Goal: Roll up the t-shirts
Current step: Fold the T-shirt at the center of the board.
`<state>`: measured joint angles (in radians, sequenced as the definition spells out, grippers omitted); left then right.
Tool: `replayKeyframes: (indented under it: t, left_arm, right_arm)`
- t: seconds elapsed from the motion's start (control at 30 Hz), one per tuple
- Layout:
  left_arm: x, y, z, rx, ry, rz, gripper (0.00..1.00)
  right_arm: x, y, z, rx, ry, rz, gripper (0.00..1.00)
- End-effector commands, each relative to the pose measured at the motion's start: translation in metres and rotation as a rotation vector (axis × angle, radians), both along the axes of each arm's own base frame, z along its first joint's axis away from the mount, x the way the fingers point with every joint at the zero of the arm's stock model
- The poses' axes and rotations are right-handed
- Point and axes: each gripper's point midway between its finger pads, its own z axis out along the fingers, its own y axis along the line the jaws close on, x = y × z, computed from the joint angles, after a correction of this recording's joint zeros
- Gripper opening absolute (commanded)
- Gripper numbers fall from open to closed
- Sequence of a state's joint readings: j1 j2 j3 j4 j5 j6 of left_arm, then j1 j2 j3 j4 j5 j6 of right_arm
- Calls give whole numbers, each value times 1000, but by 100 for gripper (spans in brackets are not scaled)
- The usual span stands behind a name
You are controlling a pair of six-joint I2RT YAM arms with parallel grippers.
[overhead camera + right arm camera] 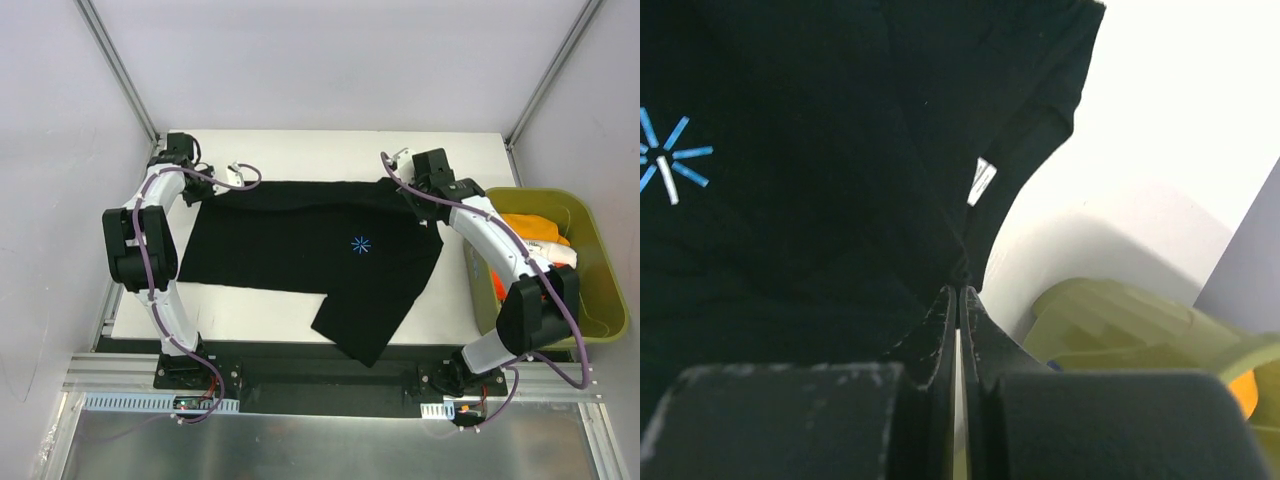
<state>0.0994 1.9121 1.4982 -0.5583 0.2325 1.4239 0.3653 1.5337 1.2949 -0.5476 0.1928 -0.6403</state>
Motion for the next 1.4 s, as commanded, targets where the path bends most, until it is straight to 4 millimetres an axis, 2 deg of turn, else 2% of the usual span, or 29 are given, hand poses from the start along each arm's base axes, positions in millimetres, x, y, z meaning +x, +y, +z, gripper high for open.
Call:
replayKeyframes:
  t: [0.0,0.27,0.47,0.53,0.6,0.63,0.7,0.73,0.77,0.8,0.83,0.87,0.9,0.93,0.97,1.0,1.17,1.2,1.23,1.27,1.3,1.37]
  left_arm:
    - [-12,3,12,28,-12,-13,0]
    - [-19,12,-5,72,34,11,0]
    - [-20,21,-16,117,47,33,0]
    - [-27,25,-22,141,70,49,0]
    - [-40,32,-24,171,90,71,6]
    - [-46,34,-24,169,96,86,13]
    - [-55,33,-18,150,91,115,20]
    - [-57,31,-16,120,91,156,25]
    - [-59,29,-11,98,91,183,29]
    - [-58,23,-5,55,77,204,34]
    - [-58,20,-1,13,74,272,42]
    - [-57,19,1,-10,75,311,43]
    - [-49,18,7,-34,67,348,44]
    - [-49,16,7,-78,83,423,45]
    - [-41,15,16,-99,69,450,45]
    - [-42,13,9,-116,106,475,45]
    - [-23,1,8,-242,143,608,45]
    - [-13,-2,6,-266,151,624,44]
    - [-14,-6,3,-296,186,672,44]
    - [-11,-12,0,-332,210,686,44]
    - [-1,-14,-5,-347,227,706,44]
    - [7,-17,-4,-381,248,756,42]
  right_arm:
    - [-22,0,5,24,22,-17,1]
    - [-40,8,-5,56,87,9,1]
    - [-78,19,-37,104,240,23,1]
    - [-87,24,-37,134,283,26,1]
    - [-100,32,-37,160,377,58,1]
    - [-90,38,-20,186,353,70,2]
    - [-73,34,-14,178,344,26,9]
    - [-59,23,-9,195,325,-33,10]
    - [-38,21,8,235,278,-79,12]
    - [-20,8,1,251,288,-142,14]
    - [-9,3,-2,253,286,-172,16]
    - [9,0,9,262,244,-187,21]
    - [19,-7,8,260,236,-208,23]
    - [28,-7,-3,254,256,-214,25]
    - [36,-8,2,260,240,-216,29]
    - [39,-8,-1,265,250,-221,30]
    - [41,0,-21,299,297,-213,31]
    - [45,0,-27,297,294,-216,31]
    - [49,0,-30,293,293,-231,31]
    - [53,-1,-42,282,312,-245,31]
    - [58,-3,-48,275,306,-259,31]
    - [71,-10,-51,242,279,-285,30]
